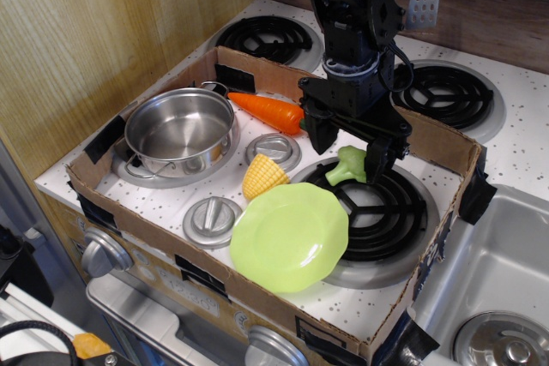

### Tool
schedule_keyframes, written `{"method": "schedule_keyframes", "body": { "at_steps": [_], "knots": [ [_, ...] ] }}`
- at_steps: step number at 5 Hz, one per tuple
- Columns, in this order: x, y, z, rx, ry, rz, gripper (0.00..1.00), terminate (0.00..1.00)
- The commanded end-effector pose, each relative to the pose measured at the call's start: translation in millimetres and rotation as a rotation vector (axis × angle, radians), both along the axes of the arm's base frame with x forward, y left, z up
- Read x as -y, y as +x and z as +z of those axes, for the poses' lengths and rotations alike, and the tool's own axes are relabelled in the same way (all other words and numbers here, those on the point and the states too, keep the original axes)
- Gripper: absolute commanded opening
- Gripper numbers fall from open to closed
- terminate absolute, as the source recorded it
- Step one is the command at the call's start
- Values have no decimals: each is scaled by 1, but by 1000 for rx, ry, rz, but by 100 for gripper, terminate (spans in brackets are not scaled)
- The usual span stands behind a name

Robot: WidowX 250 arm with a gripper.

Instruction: Take broccoli out of pan

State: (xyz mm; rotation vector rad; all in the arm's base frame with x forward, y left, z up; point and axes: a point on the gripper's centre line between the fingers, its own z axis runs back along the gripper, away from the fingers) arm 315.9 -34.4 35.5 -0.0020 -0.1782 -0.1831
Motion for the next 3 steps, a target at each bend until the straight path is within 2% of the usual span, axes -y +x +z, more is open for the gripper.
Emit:
{"method": "schedule_keyframes", "body": {
  "at_steps": [1,2,3],
  "knots": [
    [1,14,52,43,68,11,100,0],
    [-4,16,74,71,130,9,100,0],
    [-7,18,82,77,139,-12,100,0]
  ]
}}
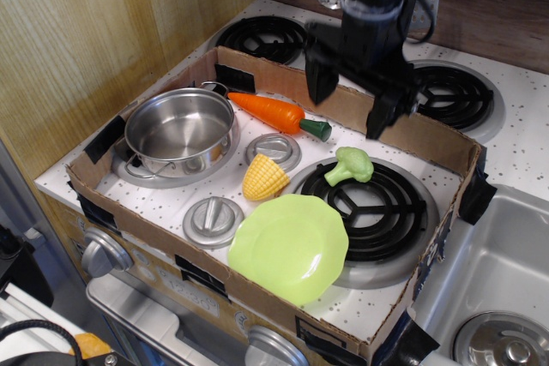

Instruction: Take broccoli out of pan

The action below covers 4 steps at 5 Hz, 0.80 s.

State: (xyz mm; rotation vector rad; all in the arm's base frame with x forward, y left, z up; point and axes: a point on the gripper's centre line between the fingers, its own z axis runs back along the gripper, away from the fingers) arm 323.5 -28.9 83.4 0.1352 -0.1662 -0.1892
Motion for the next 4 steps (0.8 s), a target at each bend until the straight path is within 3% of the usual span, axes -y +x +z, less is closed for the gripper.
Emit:
{"method": "schedule_keyframes", "body": {
  "at_steps": [1,3,4],
  "knots": [
    [-2,11,34,75,2,-23,100,0],
    [-2,11,34,75,2,-23,100,0],
    [-2,11,34,75,2,-23,100,100]
  ]
}}
